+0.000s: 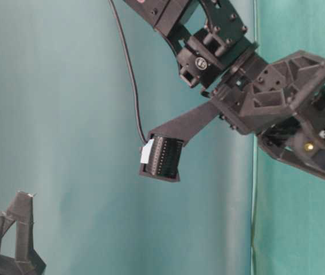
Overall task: Handover the blue block to the right arm after grasping it with the left arm, then place it in the designated position.
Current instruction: 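Lower the cube, open the right gripper and lift away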
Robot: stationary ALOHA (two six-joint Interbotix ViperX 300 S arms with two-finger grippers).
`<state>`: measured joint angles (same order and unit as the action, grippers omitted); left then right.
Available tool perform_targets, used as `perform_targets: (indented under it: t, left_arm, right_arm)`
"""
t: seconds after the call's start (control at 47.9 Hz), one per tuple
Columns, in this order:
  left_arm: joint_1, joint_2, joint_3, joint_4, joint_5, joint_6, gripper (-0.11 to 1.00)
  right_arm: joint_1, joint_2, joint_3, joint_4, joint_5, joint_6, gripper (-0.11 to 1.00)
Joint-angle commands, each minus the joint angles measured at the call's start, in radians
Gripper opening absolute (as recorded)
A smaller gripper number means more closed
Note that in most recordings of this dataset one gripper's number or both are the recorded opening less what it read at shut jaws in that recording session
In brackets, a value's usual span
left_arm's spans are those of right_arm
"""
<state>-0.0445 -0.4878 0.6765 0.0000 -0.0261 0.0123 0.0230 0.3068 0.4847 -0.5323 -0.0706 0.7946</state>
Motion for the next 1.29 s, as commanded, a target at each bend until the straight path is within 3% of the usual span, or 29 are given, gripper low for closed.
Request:
perform_targets:
  t: [0.0, 0.146, 0.459, 0.898, 1.273]
  left_arm:
    - [-0.002, -0.005, -0.028, 0.000, -0.006, 0.000, 0.99]
    - [-0.002, -0.005, -0.028, 0.000, -0.006, 0.000, 0.99]
    - [-0.002, -0.005, -0.028, 0.000, -0.006, 0.000, 0.99]
    - [-0.003, -0.005, -0.028, 0.000, -0.006, 0.002, 0.99]
    - [-0.002, -0.005, -0.029, 0.000, -0.006, 0.002, 0.99]
  right_arm:
    - [-0.003, -0.041, -0.017, 0.003, 0.009, 0.002, 0.88]
    - [-0.003, -0.063, -0.014, 0.002, 0.031, 0.002, 0.78]
    - [-0.003, -0.195, 0.002, -0.009, 0.152, -0.008, 0.80]
    - [0.002, -0.502, 0.031, -0.081, 0.311, -0.009, 0.80]
    - [0.020, -0.653, 0.038, -0.117, 0.376, -0.012, 0.80]
